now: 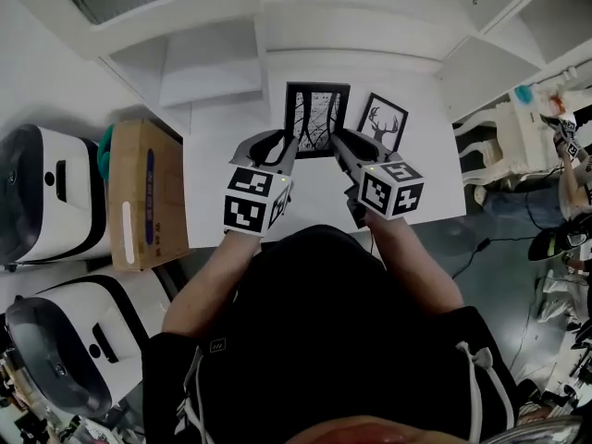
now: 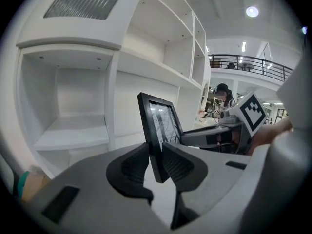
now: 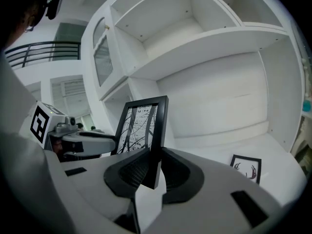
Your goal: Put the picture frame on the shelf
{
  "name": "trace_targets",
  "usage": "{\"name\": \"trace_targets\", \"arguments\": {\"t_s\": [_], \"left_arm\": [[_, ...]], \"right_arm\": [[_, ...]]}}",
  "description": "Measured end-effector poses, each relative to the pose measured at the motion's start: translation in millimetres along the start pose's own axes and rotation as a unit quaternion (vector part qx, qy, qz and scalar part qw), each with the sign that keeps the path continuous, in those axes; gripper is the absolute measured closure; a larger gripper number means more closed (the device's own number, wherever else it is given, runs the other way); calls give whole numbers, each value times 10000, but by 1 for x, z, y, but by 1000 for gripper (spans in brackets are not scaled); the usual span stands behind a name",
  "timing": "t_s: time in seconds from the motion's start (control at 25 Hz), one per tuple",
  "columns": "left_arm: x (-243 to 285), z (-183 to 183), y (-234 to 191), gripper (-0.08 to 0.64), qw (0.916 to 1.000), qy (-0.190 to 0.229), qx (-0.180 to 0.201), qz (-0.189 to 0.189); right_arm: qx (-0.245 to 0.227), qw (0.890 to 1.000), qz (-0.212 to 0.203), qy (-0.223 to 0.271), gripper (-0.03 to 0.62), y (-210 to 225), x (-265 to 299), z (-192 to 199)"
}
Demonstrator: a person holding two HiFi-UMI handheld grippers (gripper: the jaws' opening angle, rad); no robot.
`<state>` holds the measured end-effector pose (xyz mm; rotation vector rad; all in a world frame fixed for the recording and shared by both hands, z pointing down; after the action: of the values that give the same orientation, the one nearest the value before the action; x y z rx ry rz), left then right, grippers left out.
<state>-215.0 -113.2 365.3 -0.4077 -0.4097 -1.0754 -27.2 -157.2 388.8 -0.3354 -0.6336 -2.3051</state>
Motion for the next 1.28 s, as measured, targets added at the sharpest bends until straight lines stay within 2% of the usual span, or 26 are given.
{"name": "trace_targets", "arguments": {"t_s": [0.12,0.28,0.52,0.92,1.12,1.28], "left_arm": [[3,-20,17,472,9997,188,142,-71],[12,-35,33,472,9993,314,126,-184],[22,-58,58,472,9978,554,72,-369],[26,-99,102,472,9927,1011,214,-618],[22,-132,111,471,9896,1194,259,-764],[14,-154,108,471,9855,1401,466,-835]], "right_arm": [[42,9997,-89,206,508,14,-14,-14],[-70,9992,-164,361,509,31,-25,-28],[-350,9974,-274,572,509,53,-44,-52],[-951,9904,-490,879,509,78,-86,-97],[-1148,9856,-579,1097,509,81,-98,-132],[-1337,9795,-588,1387,509,74,-100,-155]]}}
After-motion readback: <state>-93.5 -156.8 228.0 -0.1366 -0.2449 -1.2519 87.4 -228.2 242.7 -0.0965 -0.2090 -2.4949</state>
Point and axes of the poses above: the fingertips, and each gripper's own axes: x forward along the fingers, y to its right, z out of its underside, the point moved 9 cm from there along -x, backward along the fingers, and after that the axes turned 2 degrees about -y, right-handed, at the moved point
